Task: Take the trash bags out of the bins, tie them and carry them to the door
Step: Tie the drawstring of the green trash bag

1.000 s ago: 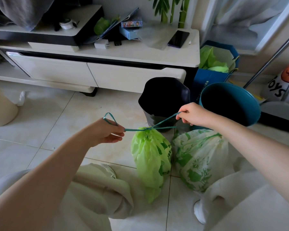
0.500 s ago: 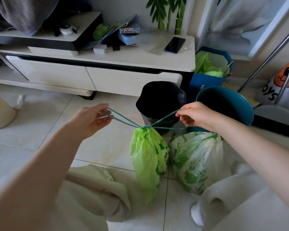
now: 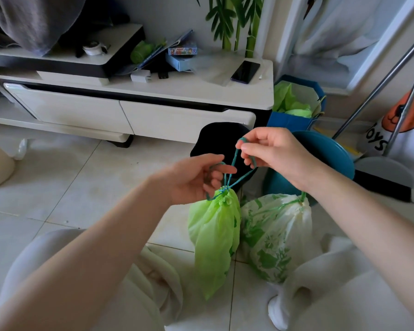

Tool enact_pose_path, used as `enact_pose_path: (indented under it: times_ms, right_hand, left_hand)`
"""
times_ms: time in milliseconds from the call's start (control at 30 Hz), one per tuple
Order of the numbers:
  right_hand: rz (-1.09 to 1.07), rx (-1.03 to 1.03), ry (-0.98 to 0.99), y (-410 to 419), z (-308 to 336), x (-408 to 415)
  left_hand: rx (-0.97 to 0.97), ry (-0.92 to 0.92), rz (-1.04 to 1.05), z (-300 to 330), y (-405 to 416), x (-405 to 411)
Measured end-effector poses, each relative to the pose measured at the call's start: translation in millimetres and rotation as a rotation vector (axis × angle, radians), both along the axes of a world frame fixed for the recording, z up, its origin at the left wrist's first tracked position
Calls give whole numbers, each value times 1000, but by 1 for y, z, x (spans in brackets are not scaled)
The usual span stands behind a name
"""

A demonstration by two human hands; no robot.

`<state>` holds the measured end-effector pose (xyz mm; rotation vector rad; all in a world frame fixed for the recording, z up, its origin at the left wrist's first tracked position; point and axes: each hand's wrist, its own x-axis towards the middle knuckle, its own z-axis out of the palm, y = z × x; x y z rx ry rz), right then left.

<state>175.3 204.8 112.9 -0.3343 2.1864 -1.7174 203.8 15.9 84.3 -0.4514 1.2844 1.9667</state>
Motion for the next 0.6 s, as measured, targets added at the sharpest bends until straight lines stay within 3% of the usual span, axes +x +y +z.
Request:
enact_pose_path:
  times_ms: [100,233,433,600]
  right_hand:
    - [-27,106,177,-3,4,5]
    - [24,226,251,-1,2,11]
    - [118,317,150,16,-14,7]
    - [17,329,35,48,-29,-7]
  left_hand:
    - [13,-12,85,-9,19,-11]
    - [91,-5,210,-11,33,-22]
    - [201,34,414,-11,40,-30]
    - [227,17,476,-10,41,-34]
